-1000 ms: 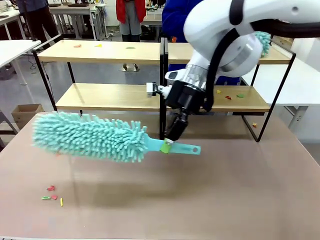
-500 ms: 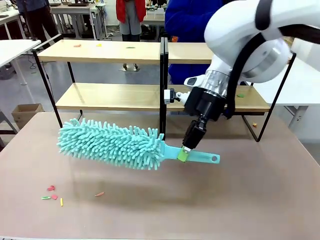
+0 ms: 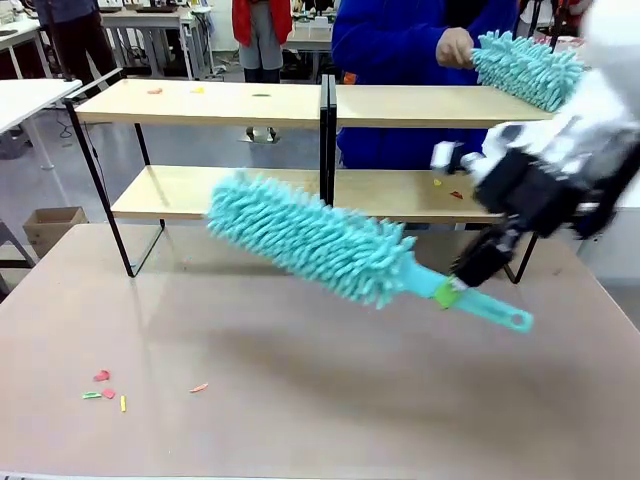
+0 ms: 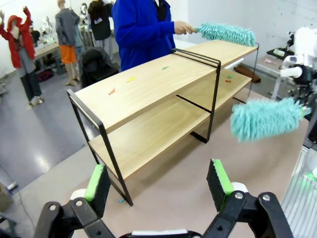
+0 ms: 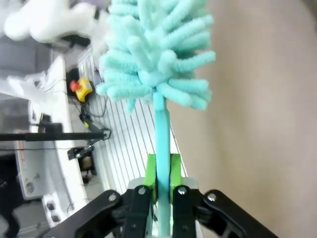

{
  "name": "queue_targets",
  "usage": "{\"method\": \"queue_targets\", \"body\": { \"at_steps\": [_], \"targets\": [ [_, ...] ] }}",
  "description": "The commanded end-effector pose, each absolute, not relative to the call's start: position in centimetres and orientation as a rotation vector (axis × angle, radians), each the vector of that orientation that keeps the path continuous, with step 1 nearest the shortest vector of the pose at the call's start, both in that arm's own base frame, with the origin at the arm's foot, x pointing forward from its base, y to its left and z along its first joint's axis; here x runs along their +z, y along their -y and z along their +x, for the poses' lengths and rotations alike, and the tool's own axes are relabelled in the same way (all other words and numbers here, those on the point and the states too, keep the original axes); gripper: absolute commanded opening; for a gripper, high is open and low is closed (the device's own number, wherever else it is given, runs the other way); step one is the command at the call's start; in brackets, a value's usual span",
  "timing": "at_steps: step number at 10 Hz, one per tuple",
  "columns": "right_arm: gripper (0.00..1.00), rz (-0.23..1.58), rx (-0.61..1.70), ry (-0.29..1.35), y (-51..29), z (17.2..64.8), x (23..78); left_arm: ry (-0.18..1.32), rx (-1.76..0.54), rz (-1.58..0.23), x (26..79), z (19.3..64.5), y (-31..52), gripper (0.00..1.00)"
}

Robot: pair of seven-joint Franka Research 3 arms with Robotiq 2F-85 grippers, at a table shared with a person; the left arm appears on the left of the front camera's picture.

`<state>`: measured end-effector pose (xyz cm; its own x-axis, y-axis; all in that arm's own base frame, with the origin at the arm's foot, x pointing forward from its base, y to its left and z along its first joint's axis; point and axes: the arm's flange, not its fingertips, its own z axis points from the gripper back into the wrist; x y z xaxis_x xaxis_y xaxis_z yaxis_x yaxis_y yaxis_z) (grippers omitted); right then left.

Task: Clean the shelves.
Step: Clean a randomly selected level of the Shelf with the Duster.

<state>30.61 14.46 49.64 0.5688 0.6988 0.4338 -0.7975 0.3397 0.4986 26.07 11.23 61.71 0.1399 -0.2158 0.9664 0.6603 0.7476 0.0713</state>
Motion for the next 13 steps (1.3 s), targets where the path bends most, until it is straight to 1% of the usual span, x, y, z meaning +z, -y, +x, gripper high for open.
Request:
{"method": "queue_targets", "body": {
  "at_steps": [1,2,3,10,11,12,13],
  "targets": [
    [0.12,0.744,0.804,0.31,-8.7,27.5,52.3,1.277,-0.667,-0.414,61.7,26.1,-11.2,1.0],
    [0.12,0.772,0.737,0.311,-7.7,28.1,51.9,1.277,-0.667,-0.414,61.7,26.1,-11.2,1.0],
    [0.12,0.748,0.892,0.236,-11.0,28.9,51.3,1.277,-0.667,-0.414,61.7,26.1,-11.2,1.0],
    [0.12,0.748,0.892,0.236,-11.0,28.9,51.3,1.277,-0.667,-0.414,61.7,26.1,-11.2,1.0],
    [0.12,0.757,0.876,0.214,-11.3,28.4,50.7,1.277,-0.667,-0.414,61.7,26.1,-11.2,1.0],
    [0.12,0.763,0.923,0.195,-10.2,28.6,51.4,1.277,-0.667,-0.414,61.7,26.1,-11.2,1.0],
    [0.12,0.758,0.935,0.213,-8.0,28.1,53.3,1.277,-0.667,-0.414,61.7,26.1,-11.2,1.0]
  ]
}}
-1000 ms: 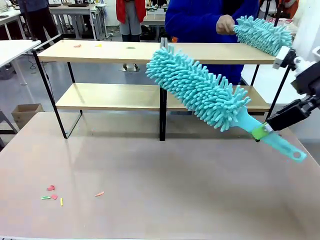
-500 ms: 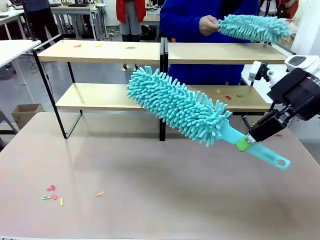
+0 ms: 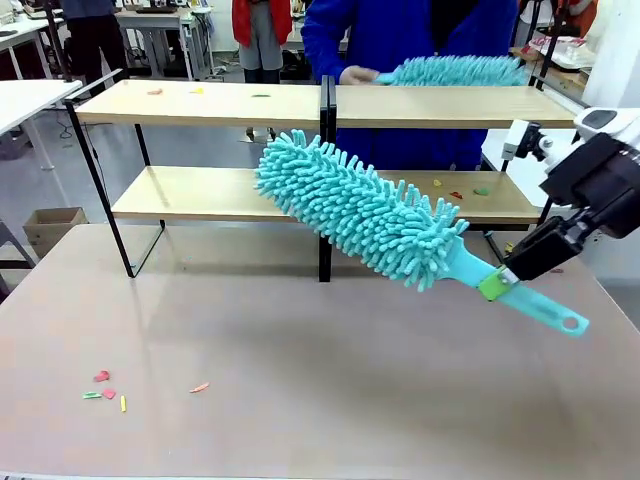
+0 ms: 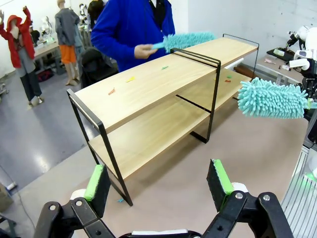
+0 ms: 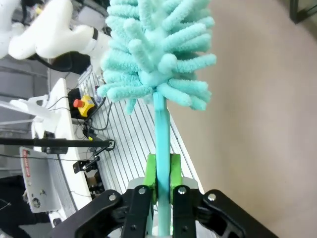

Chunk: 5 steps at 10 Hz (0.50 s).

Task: Clean the shelves.
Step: Clean a randomly selected level of the Shelf with the Duster.

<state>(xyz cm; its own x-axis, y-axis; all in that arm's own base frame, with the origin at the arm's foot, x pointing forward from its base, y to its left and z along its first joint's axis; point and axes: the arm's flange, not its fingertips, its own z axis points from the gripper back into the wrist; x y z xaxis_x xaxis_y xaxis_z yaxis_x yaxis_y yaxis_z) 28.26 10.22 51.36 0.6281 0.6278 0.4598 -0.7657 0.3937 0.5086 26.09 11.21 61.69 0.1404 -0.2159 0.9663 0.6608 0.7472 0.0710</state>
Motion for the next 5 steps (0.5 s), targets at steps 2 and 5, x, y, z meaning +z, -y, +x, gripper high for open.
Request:
{"method": "queue_targets", "body": {
  "at_steps": [2,5],
  "targets": [
    [0.12,0.721,0.988,0.277,-1.1,25.6,58.9,1.277,-0.667,-0.414,61.7,26.1,-11.2,1.0],
    [0.12,0.66,0.992,0.15,7.0,19.7,63.6,1.277,-0.667,-0.414,61.7,26.1,-11.2,1.0]
  ]
}}
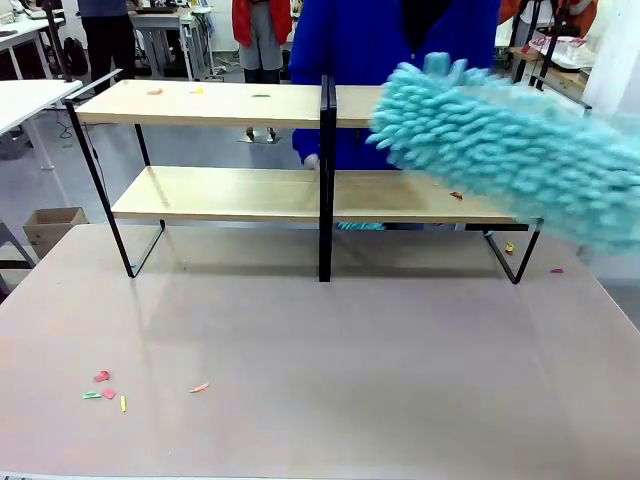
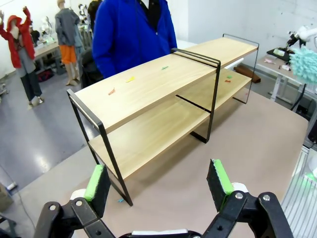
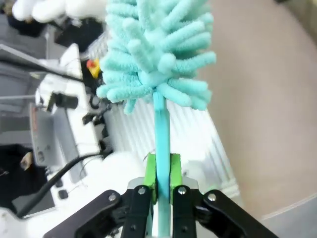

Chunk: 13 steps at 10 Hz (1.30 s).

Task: Clean the shelves.
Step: Clean a randomly selected level of the Shelf with the Duster.

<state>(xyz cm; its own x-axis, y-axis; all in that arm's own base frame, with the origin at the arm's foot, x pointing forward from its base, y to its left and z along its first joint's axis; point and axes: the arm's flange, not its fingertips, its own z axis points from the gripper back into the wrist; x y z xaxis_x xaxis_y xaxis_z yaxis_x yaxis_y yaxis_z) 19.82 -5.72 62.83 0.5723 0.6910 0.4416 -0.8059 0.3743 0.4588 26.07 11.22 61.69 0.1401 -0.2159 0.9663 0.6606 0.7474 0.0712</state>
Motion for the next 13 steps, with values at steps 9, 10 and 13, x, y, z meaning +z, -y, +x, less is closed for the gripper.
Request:
{"method": "queue_targets", "body": {
  "at_steps": [9,10,13],
  "targets": [
    [0.12,0.7,0.519,0.625,24.8,15.1,68.0,1.277,-0.667,-0.414,61.7,26.1,-11.2,1.0],
    [0.12,0.7,0.519,0.625,24.8,15.1,68.0,1.277,-0.667,-0.414,61.7,26.1,-11.2,1.0],
    [0.12,0.7,0.519,0.625,24.8,15.1,68.0,1.277,-0.667,-0.414,61.7,26.1,-11.2,1.0]
  ]
}}
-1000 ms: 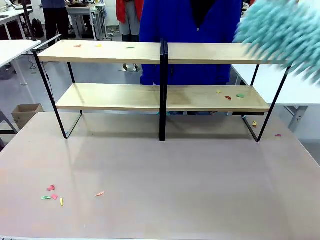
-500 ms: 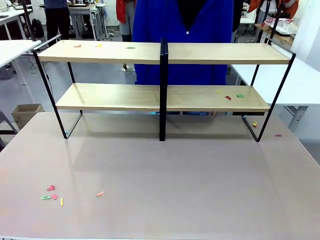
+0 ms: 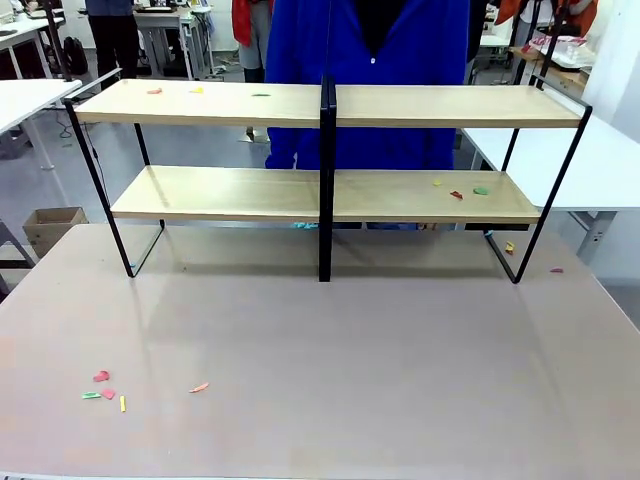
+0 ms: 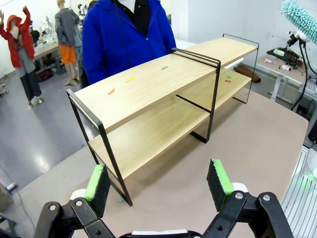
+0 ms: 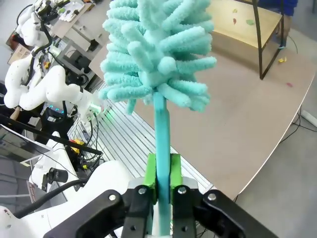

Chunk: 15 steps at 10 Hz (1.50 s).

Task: Clean the shelves.
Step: Clean another randomly selected level of the Shelf with the Duster.

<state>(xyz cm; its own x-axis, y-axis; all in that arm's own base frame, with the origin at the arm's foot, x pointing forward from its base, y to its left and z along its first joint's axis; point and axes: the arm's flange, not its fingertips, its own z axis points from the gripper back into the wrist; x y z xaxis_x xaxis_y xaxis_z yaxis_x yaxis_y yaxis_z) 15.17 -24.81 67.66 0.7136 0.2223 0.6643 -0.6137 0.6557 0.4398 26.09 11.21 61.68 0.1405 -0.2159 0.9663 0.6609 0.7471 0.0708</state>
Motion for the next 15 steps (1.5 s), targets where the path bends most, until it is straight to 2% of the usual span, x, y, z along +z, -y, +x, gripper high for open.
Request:
{"method": "queue_targets", "body": {
  "at_steps": [1,10,11,12,13,15],
  "targets": [
    [0.12,0.7,0.519,0.625,24.8,15.1,68.0,1.277,-0.667,-0.414,61.7,26.1,-11.2,1.0],
    [0.12,0.7,0.507,0.611,24.9,15.2,67.6,1.277,-0.667,-0.414,61.7,26.1,-11.2,1.0],
    [0.12,0.622,0.608,0.556,20.9,15.8,67.5,1.277,-0.667,-0.414,61.7,26.1,-11.2,1.0],
    [0.12,0.573,0.722,0.424,17.0,16.2,65.9,1.277,-0.667,-0.414,61.7,26.1,-11.2,1.0],
    [0.12,0.491,0.812,0.274,12.7,16.4,62.6,1.277,-0.667,-0.414,61.7,26.1,-11.2,1.0],
    [0.12,0.378,0.874,0.16,6.9,16.7,57.6,1.277,-0.667,-0.414,61.7,26.1,-11.2,1.0]
  ]
}}
